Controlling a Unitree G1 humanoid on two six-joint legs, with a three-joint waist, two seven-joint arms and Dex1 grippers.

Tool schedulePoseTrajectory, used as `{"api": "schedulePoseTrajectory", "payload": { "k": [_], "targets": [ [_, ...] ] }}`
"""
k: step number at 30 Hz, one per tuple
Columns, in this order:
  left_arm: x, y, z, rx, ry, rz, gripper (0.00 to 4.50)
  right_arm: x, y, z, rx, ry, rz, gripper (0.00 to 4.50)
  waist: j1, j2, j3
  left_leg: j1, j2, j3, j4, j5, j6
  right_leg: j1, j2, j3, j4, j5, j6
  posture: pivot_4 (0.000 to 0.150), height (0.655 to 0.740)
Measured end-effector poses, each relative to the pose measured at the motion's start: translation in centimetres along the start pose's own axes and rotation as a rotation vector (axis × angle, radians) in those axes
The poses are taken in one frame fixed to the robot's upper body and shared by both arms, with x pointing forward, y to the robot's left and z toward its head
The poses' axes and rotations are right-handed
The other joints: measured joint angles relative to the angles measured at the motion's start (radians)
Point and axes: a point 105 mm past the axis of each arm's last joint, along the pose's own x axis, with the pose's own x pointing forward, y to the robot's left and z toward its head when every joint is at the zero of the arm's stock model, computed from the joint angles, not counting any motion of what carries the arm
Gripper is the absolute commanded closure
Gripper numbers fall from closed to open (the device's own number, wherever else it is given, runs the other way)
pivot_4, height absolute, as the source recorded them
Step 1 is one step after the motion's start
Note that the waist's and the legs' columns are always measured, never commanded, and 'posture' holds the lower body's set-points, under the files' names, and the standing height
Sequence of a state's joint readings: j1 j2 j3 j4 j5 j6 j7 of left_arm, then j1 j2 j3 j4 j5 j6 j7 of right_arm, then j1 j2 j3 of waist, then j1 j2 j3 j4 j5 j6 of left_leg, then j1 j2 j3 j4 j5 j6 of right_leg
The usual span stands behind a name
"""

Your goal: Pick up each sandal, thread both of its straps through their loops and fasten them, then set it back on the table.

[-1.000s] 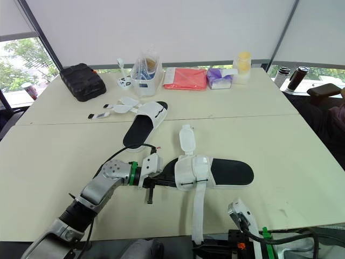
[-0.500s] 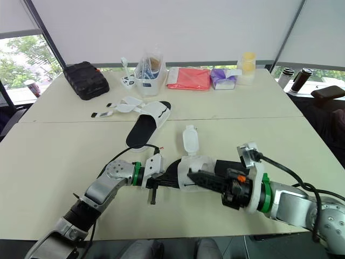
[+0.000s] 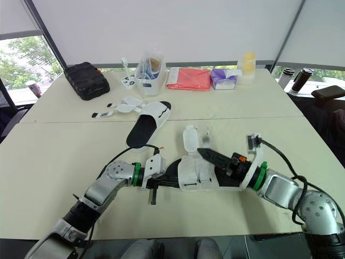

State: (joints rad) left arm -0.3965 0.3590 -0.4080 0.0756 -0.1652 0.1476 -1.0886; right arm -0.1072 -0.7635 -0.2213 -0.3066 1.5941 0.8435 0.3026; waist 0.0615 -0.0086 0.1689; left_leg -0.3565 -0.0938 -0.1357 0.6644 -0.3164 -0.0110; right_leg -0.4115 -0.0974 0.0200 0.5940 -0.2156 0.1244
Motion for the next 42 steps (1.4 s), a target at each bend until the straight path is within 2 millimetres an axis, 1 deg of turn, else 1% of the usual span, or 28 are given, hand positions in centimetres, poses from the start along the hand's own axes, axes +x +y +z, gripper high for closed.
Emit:
{"api": "schedulePoseTrajectory", "payload": {
  "k": [4, 7, 9, 11, 12, 14, 16, 18, 22, 24, 25, 26, 27, 29, 33, 36, 38, 41, 42],
  "targets": [
    [0.0, 0.0, 0.0, 0.0, 0.0, 0.001, 4.5, 0.1, 0.0, 2.6, -0.079, -0.046, -0.016, 1.62, 0.001, 0.0, 0.0, 0.0, 0.0, 0.0, 0.0, 0.0, 0.0, 0.0, 0.0, 0.0, 0.0, 0.0, 0.0, 0.15, 0.74],
    [0.0, 0.0, 0.0, 0.001, 0.0, 0.0, 4.5, 0.2, -0.5, 3.1, -0.194, -0.023, -0.054, 1.62, 0.0, 0.001, 0.0, 0.0, 0.0, 0.0, 0.0, 0.0, 0.0, 0.0, 0.0, 0.0, 0.0, 0.0, 0.0, 0.15, 0.74],
    [0.0, 0.0, 0.0, 0.0, 0.0, 0.0, 4.5, 0.4, -1.6, 3.3, -0.33, 0.033, -0.133, 1.62, -0.001, 0.001, 0.0, 0.0, 0.0, 0.001, 0.0, 0.0, 0.0, 0.0, 0.0, 0.0, 0.0, 0.0, 0.0, 0.15, 0.74],
    [0.0, 0.0, -0.1, -0.002, 0.001, 0.0, 4.5, 0.8, -3.4, 3.2, -0.466, 0.145, -0.222, 1.62, -0.005, 0.001, 0.0, 0.001, 0.0, 0.001, 0.0, 0.0, 0.0, 0.0, 0.0, 0.0, 0.001, 0.0, 0.0, 0.15, 0.74],
    [0.0, 0.0, 0.0, -0.002, 0.001, 0.0, 4.5, 0.8, -4.3, 3.2, -0.504, 0.189, -0.255, 1.62, -0.006, 0.001, 0.0, 0.0, 0.0, 0.001, 0.0, 0.0, 0.0, 0.0, 0.0, 0.0, 0.0, 0.0, 0.0, 0.15, 0.74],
    [0.0, 0.0, 0.0, -0.001, 0.0, -0.002, 4.5, 1.1, -5.5, 2.5, -0.51, 0.267, -0.263, 1.62, -0.006, 0.001, 0.0, 0.0, 0.0, 0.0, 0.0, 0.0, 0.0, 0.0, 0.0, 0.0, 0.0, 0.0, 0.0, 0.15, 0.74],
    [0.0, 0.0, 0.0, -0.001, 0.0, -0.001, 4.5, 1.5, -6.1, 1.8, -0.464, 0.308, -0.241, 1.62, -0.009, 0.001, 0.0, 0.0, 0.0, 0.0, 0.0, 0.0, 0.0, 0.0, 0.0, 0.0, 0.0, 0.0, 0.0, 0.15, 0.74],
    [0.0, 0.0, 0.0, -0.001, 0.0, -0.001, 4.5, 2.0, -6.5, 1.8, -0.423, 0.324, -0.218, 1.62, -0.011, 0.002, 0.0, 0.0, -0.001, 0.0, 0.0, 0.0, 0.0, 0.0, -0.001, 0.0, 0.0, 0.0, 0.0, 0.15, 0.74],
    [0.0, 0.0, 0.0, -0.001, -0.001, 0.001, 4.5, 2.8, -6.6, 2.5, -0.352, 0.339, -0.191, 1.62, -0.012, 0.002, 0.0, 0.0, -0.001, 0.0, 0.0, 0.0, 0.0, 0.0, -0.001, 0.0, 0.0, 0.0, 0.0, 0.15, 0.74],
    [0.0, 0.0, 0.0, -0.003, -0.002, 0.005, 4.5, 3.2, -6.7, 2.4, -0.296, 0.346, -0.172, 2.14, -0.014, 0.002, 0.0, 0.0, -0.001, 0.0, 0.0, 0.0, 0.0, 0.0, -0.001, 0.0, 0.0, 0.0, 0.0, 0.15, 0.74],
    [-0.1, 0.0, -0.1, -0.004, -0.004, 0.01, 4.5, 3.4, -6.9, 2.3, -0.265, 0.353, -0.172, 2.49, -0.016, 0.002, 0.0, 0.0, -0.002, 0.0, 0.0, 0.0, 0.0, 0.0, -0.001, 0.0, 0.0, 0.0, 0.0, 0.15, 0.74],
    [-0.1, -0.1, -0.1, -0.004, -0.005, 0.014, 4.5, 3.4, -7.2, 2.2, -0.248, 0.361, -0.18, 2.91, -0.016, 0.002, 0.0, -0.001, -0.002, 0.0, 0.0, 0.0, 0.0, 0.0, -0.001, 0.0, 0.0, 0.0, 0.0, 0.15, 0.74],
    [-0.1, -0.1, -0.1, -0.005, -0.006, 0.016, 4.5, 3.3, -7.4, 2.2, -0.236, 0.369, -0.19, 3.49, -0.016, 0.002, 0.0, -0.001, -0.002, 0.0, 0.0, 0.0, 0.0, 0.0, -0.001, 0.0, 0.0, 0.0, 0.0, 0.15, 0.74],
    [-0.1, -0.1, -0.1, -0.007, -0.008, 0.024, 4.5, 3.1, -7.6, 2.0, -0.225, 0.39, -0.2, 4.45, -0.017, 0.002, 0.0, -0.001, -0.002, -0.001, 0.0, 0.0, 0.0, -0.001, -0.002, 0.0, 0.0, 0.0, 0.0, 0.15, 0.74],
    [-0.2, -0.1, -0.1, -0.01, -0.009, 0.03, 4.5, 3.2, -7.5, 1.6, -0.2, 0.402, -0.187, 4.45, -0.021, 0.003, 0.0, -0.001, -0.002, 0.0, 0.0, 0.0, 0.0, -0.001, -0.002, 0.0, 0.001, 0.0, 0.0, 0.15, 0.74],
    [-0.2, -0.1, -0.1, -0.009, -0.009, 0.03, 4.5, 3.3, -7.2, 2.1, -0.186, 0.372, -0.166, 4.45, -0.02, 0.003, 0.0, -0.001, -0.002, 0.0, 0.0, 0.0, 0.0, -0.001, -0.002, 0.0, 0.001, 0.0, 0.0, 0.15, 0.74],
    [-0.2, -0.1, -0.1, -0.009, -0.01, 0.03, 4.5, 3.2, -6.2, 3.2, -0.172, 0.313, -0.111, 4.45, -0.02, 0.003, 0.0, -0.001, -0.002, 0.0, 0.0, 0.0, 0.0, -0.002, -0.002, 0.0, 0.001, 0.0, 0.0, 0.15, 0.74],
    [-0.2, -0.1, -0.1, -0.009, -0.009, 0.03, 4.5, 2.9, -3.7, 4.9, -0.139, 0.213, 0.016, 4.45, -0.02, 0.003, 0.0, -0.001, -0.002, 0.0, 0.0, 0.0, 0.0, -0.001, -0.002, 0.0, 0.001, 0.0, 0.0, 0.15, 0.74],
    [-0.2, -0.1, -0.1, -0.01, -0.009, 0.03, 4.5, 2.8, -3.2, 5.2, -0.136, 0.2, 0.038, 4.45, -0.02, 0.003, 0.0, -0.001, -0.002, -0.001, 0.0, 0.0, 0.0, -0.001, -0.002, 0.0, 0.001, 0.0, 0.0, 0.15, 0.74]
  ]
}}
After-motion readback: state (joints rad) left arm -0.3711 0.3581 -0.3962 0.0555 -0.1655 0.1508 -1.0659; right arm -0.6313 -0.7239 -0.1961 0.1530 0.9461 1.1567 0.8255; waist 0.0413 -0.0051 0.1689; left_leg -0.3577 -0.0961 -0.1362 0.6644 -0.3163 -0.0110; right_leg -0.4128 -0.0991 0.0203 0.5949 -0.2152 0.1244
